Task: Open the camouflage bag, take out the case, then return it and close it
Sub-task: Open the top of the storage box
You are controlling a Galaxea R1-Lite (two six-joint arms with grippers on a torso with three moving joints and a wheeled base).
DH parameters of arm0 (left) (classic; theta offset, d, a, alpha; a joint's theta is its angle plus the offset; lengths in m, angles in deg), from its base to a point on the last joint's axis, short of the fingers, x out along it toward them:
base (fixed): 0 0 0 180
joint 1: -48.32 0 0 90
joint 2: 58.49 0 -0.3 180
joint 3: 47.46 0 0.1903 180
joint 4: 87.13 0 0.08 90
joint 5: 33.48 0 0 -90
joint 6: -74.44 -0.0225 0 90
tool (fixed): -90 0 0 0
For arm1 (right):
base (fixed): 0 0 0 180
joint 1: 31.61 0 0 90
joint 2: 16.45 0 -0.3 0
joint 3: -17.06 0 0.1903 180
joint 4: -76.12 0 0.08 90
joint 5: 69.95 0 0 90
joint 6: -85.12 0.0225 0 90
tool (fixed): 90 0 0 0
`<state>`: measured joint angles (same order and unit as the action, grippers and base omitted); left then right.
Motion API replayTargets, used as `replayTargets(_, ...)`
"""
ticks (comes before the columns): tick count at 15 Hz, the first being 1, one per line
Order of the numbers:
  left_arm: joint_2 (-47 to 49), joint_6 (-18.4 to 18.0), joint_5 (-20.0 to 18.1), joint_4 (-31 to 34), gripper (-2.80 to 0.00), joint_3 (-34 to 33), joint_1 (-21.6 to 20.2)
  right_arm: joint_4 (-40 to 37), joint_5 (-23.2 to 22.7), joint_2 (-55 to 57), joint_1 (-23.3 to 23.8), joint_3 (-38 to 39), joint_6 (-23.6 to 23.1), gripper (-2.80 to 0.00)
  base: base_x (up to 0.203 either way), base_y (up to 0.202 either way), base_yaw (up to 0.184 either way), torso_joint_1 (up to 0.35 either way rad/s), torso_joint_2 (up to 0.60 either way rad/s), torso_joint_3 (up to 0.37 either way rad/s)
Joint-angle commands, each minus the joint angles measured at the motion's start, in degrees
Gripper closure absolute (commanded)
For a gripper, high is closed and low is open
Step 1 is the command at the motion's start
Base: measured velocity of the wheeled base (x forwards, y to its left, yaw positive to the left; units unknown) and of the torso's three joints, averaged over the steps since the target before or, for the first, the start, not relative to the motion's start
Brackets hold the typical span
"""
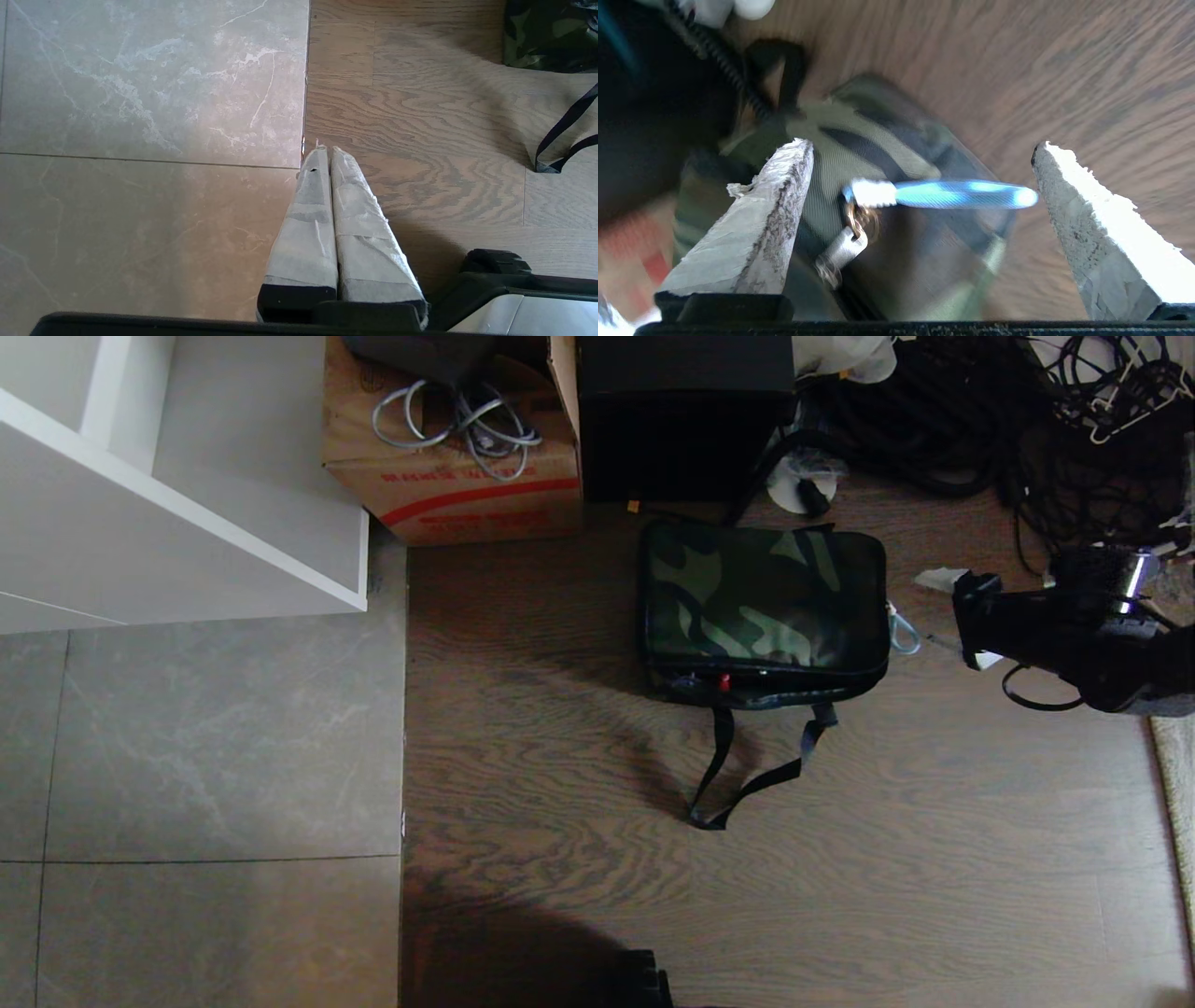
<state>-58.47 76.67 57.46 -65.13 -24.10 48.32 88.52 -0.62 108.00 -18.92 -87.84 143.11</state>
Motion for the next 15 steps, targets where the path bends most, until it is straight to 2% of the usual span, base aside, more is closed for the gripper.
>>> replayTargets(1,-0.02,0.05,0.03,0.03,0.0,-0.62,0.0,0.34,0.85,1.38,-0.91,-1.06,2.37,-2.8,0.0,0.0,0.0,0.0,0.0,0.0)
replayTargets(5,-0.02,0.05,0.03,-0.02,0.0,-0.62,0.0,-0.02,1.45,2.25,-0.91,-3.99,9.25,-2.8,0.0,0.0,0.0,0.0,0.0,0.0)
replayTargets(8,-0.02,0.05,0.03,-0.04,0.0,-0.62,0.0,-0.49,1.67,3.32,-0.91,-5.76,12.43,-2.8,0.0,0.0,0.0,0.0,0.0,0.0)
replayTargets(11,-0.02,0.05,0.03,-0.04,0.0,-0.62,0.0,-1.12,2.03,4.13,-1.59,-6.77,18.68,-2.8,0.0,0.0,0.0,0.0,0.0,0.0)
replayTargets(15,-0.02,0.05,0.03,0.04,0.0,-0.62,0.0,-5.35,1.74,3.98,-1.97,-6.81,21.39,-2.8,0.0,0.0,0.0,0.0,0.0,0.0)
